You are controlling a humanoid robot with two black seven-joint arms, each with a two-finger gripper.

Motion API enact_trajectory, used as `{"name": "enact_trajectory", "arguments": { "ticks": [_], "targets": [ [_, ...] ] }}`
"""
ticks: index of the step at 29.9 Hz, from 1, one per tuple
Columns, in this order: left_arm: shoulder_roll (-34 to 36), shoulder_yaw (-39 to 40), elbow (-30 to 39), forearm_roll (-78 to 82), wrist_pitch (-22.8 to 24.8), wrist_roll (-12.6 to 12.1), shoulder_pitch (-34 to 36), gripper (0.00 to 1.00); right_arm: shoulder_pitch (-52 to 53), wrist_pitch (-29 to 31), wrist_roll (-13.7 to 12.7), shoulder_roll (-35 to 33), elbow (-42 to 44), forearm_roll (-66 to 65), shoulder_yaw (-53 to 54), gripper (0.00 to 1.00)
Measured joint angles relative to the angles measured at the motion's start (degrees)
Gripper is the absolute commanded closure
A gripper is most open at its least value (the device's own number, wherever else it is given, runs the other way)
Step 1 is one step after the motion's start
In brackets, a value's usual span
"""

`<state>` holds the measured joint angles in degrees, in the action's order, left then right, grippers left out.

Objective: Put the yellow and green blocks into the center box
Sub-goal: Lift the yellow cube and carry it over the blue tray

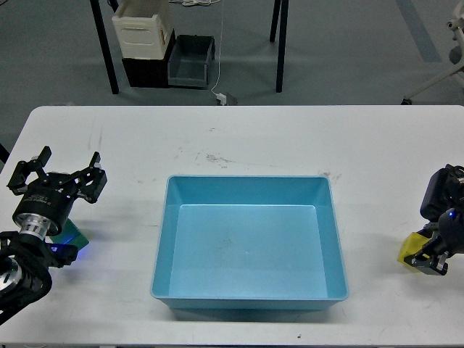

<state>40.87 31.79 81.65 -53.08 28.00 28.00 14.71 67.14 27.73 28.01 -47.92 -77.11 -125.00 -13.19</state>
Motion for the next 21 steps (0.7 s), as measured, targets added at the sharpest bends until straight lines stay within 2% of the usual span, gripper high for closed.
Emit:
{"name": "enact_trajectory", "arguments": {
  "ticks": [7, 16, 21],
  "targets": [
    [0.1, 1.1, 0.0, 0.0, 0.0, 0.0, 0.2, 0.0, 9.0, -4.3, 0.0, 0.0, -0.3, 0.0, 0.6, 0.96],
    [-0.1, 1.4, -0.1, 0.0, 0.0, 0.0, 0.2, 0.0, 27.2, -4.4, 0.0, 0.8, -6.7, 0.4, 2.2, 0.96],
    [-0.2, 2.6, -0.3, -0.2, 0.0, 0.0, 0.7, 0.0, 31.4, -3.4, 0.0, 7.6, -10.6, 4.1, 2.0, 0.96]
  ]
}}
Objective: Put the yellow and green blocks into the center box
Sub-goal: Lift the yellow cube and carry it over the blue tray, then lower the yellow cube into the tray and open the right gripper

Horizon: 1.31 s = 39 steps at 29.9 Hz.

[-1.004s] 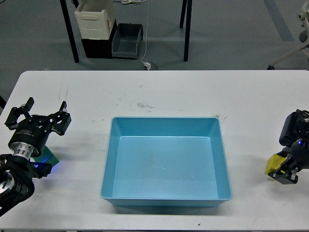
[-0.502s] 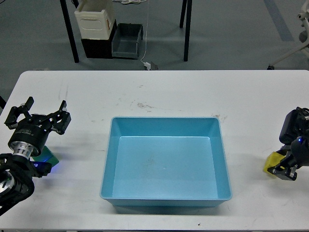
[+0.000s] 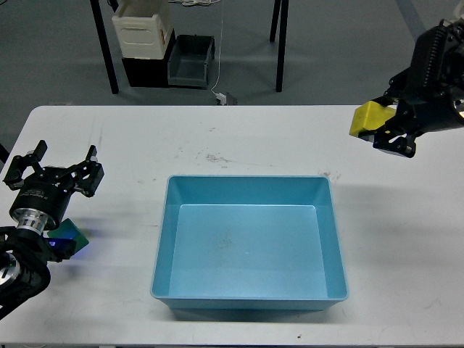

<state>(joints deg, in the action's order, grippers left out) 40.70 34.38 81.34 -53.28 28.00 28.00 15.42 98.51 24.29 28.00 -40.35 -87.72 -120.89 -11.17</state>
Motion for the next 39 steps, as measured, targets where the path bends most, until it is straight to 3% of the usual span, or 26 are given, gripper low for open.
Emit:
{"name": "enact_trajectory", "arguments": {
  "ticks": [7, 23, 25, 29, 31, 32, 39],
  "targets": [
    [0.1, 1.6, -0.4, 0.0, 0.0, 0.0, 0.0, 0.0, -1.1, 3.6, 0.0, 11.3, 0.5, 1.8, -1.0, 0.94],
    [0.1, 6.2, -2.1, 0.0, 0.0, 0.0, 0.0, 0.0, -17.5, 3.7, 0.0, 27.7, 15.4, 2.6, -1.9, 0.87],
    [0.0, 6.2, -2.4, 0.0, 0.0, 0.0, 0.0, 0.0, -18.7, 3.7, 0.0, 29.5, 17.0, 2.5, -2.1, 0.75],
    [0.0, 6.2, -2.5, 0.0, 0.0, 0.0, 0.0, 0.0, -20.0, 3.7, 0.0, 32.0, 20.0, 2.5, -2.2, 0.32],
    [0.0, 6.2, -2.5, 0.0, 0.0, 0.0, 0.0, 0.0, -20.5, 3.7, 0.0, 33.1, 21.2, 2.6, -2.1, 0.05],
    [0.0, 6.2, -2.6, 0.0, 0.0, 0.0, 0.0, 0.0, -20.6, 3.7, 0.0, 33.5, 21.5, 2.7, -2.1, 0.02],
    [2.7, 6.0, -3.0, 0.5, 0.0, 0.0, 0.5, 0.0, -20.4, 3.7, 0.0, 32.9, 21.7, 3.0, -1.2, 0.01]
  ]
}}
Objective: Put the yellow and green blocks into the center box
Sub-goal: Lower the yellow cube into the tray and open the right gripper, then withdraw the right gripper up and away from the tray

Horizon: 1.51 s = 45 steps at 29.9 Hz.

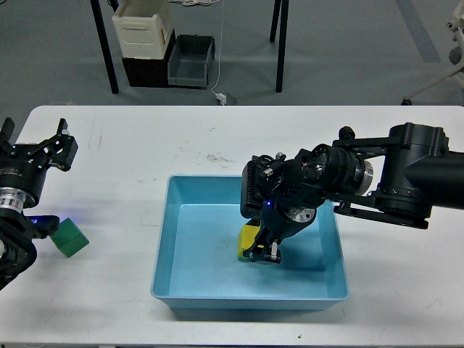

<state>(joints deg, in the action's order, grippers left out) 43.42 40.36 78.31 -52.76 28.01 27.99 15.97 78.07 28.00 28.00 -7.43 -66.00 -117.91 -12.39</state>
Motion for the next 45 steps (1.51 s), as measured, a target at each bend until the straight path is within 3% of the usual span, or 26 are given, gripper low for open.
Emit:
{"name": "enact_trajectory", "arguments": {
  "ticks": [10, 17, 22, 27, 30, 34, 39, 45],
  "targets": [
    [12.3, -2.1, -3.4, 9.0, 0.0, 0.0, 4.7, 0.0, -0.4, -3.8, 0.0, -8.6, 0.3, 0.1, 13.1, 0.01],
    [15.3, -2.8, -8.6, 38.9, 0.0, 0.0, 10.4, 0.0, -7.1, -16.8, 0.0, -9.9, 0.9, 0.1, 22.7, 0.01],
    [15.6, -2.8, -9.8, 63.1, 0.0, 0.0, 13.3, 0.0, -12.5, -21.5, 0.0, -5.4, 1.6, 0.1, 29.1, 0.01],
    [15.9, -2.7, -9.8, 84.6, 0.0, 0.0, 18.5, 0.0, -22.5, -21.5, 0.0, 1.9, 1.6, 0.6, 45.5, 0.01],
    [16.1, -2.6, -9.7, 88.9, 0.0, 0.0, 20.2, 0.0, -27.8, -20.6, 0.0, 4.5, 0.9, 4.0, 53.2, 0.01],
    [17.5, -2.6, -9.6, 96.1, 0.0, 0.0, 23.4, 0.0, -33.9, -18.2, 0.0, 5.1, -1.2, 15.4, 61.4, 0.0],
    [17.4, -2.6, -9.1, 118.5, 0.0, 0.0, 27.0, 0.0, -41.2, -14.6, 0.0, 4.9, -5.3, 28.1, 73.1, 0.01],
    [17.4, -2.7, -2.3, 141.9, 0.0, 0.0, 28.0, 0.0, -52.6, -13.3, 0.0, 5.0, -10.0, 33.9, 87.3, 0.0]
  ]
}}
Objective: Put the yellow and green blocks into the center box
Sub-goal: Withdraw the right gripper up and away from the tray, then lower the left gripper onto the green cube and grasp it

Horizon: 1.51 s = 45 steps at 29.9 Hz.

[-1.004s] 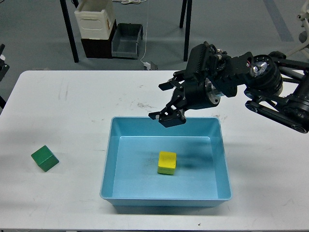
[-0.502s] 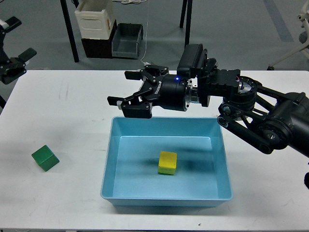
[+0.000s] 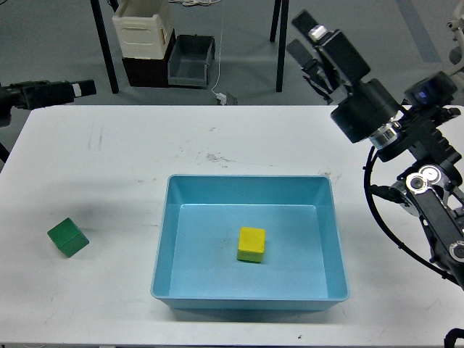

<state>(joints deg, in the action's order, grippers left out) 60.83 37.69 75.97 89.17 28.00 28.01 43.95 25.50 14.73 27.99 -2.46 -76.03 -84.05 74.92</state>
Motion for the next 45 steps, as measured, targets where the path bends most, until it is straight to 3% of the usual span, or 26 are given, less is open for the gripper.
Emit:
{"name": "enact_trajectory", "arguments": {
  "ticks": [5, 13, 20, 45],
  "targets": [
    [1.0, -2.4, 7.7, 8.2, 0.0, 0.0, -0.4, 0.0, -10.9, 0.3, 0.0, -0.6, -3.2, 6.2, 6.9, 0.0],
    [1.5, -16.4, 13.4, 25.3, 0.0, 0.0, 3.7, 0.0, -20.8, -0.1, 0.0, -7.7, -2.4, 22.5, 9.1, 0.0],
    [-0.2, -24.7, 9.3, 32.4, 0.0, 0.0, 5.1, 0.0, -23.2, -0.4, 0.0, -11.1, 1.2, 28.4, 10.9, 0.0],
    [-3.4, -32.4, -4.8, 32.8, 0.0, 0.0, 4.5, 0.0, -25.5, -0.5, 0.0, -11.0, 2.6, 28.7, 11.1, 0.0]
  ]
}}
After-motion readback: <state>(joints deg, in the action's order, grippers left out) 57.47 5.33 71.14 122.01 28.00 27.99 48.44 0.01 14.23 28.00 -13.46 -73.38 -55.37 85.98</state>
